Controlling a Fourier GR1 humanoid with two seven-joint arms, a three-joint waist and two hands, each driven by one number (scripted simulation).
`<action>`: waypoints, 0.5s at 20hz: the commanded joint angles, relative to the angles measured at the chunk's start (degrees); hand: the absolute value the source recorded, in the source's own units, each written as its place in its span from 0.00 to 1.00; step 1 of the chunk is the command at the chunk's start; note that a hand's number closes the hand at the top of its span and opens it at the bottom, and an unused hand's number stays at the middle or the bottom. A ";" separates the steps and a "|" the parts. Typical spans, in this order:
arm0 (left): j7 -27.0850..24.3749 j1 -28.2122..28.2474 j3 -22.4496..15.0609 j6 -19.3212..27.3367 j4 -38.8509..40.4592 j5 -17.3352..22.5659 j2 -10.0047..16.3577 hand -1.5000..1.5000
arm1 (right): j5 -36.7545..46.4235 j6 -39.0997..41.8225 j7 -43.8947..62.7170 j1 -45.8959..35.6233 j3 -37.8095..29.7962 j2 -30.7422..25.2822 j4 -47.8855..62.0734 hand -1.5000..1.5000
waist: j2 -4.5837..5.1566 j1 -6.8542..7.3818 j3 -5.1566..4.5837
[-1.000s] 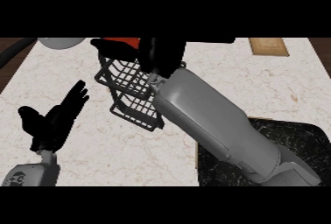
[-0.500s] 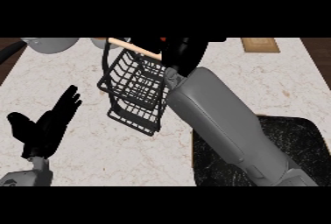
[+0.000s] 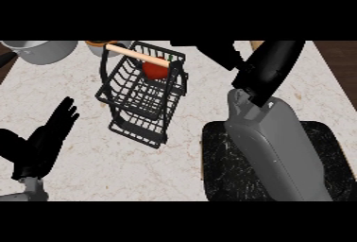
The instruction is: Pick the bell pepper from the tray and place it in the tiered basket
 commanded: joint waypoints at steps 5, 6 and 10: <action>-1.48 0.85 -0.07 -0.24 -0.12 -0.59 -0.57 0.50 | -0.88 12.21 3.91 21.09 -1.79 -8.45 -32.20 0.00 | 0.39 0.10 0.00; 0.79 0.02 0.67 -0.89 -1.00 1.19 -0.16 0.50 | -0.98 16.02 5.22 20.80 -2.41 -9.23 -36.14 0.00 | 0.38 0.35 -0.02; -0.04 0.81 -0.95 -0.03 -2.71 -1.06 -1.10 0.50 | -7.05 20.35 5.99 25.59 -7.60 -14.99 -43.86 0.00 | 0.68 1.32 -0.03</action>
